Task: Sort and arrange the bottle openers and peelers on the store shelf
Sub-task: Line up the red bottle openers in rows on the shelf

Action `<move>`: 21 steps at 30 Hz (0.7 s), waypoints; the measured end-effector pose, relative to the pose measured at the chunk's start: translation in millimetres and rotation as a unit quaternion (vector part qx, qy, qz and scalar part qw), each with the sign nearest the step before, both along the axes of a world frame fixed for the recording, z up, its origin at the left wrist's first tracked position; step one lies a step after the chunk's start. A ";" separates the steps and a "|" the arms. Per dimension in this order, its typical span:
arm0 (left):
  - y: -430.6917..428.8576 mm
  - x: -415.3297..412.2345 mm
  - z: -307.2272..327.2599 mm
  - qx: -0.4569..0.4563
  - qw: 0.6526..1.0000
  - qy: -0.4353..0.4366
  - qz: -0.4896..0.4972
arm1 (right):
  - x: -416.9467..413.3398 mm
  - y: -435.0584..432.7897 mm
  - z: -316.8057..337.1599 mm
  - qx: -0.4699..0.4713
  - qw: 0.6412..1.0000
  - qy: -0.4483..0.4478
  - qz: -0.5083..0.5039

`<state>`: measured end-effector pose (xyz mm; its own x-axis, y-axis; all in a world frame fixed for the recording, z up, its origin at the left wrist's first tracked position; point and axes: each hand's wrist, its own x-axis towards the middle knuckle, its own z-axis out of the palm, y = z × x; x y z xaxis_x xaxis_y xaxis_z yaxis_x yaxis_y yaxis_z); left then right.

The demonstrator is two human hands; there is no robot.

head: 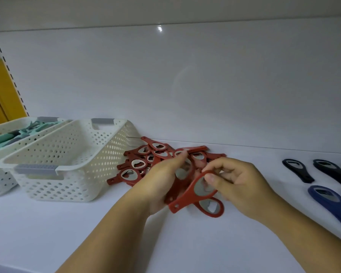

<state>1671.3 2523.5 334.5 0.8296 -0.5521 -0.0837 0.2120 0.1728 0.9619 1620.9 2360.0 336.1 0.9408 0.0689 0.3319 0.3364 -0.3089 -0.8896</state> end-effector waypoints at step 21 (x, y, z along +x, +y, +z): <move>11.9 20.1 -5.0 -0.177 0.967 0.154 0.098 | 4.8 -23.4 -13.1 -0.334 0.928 0.163 -0.026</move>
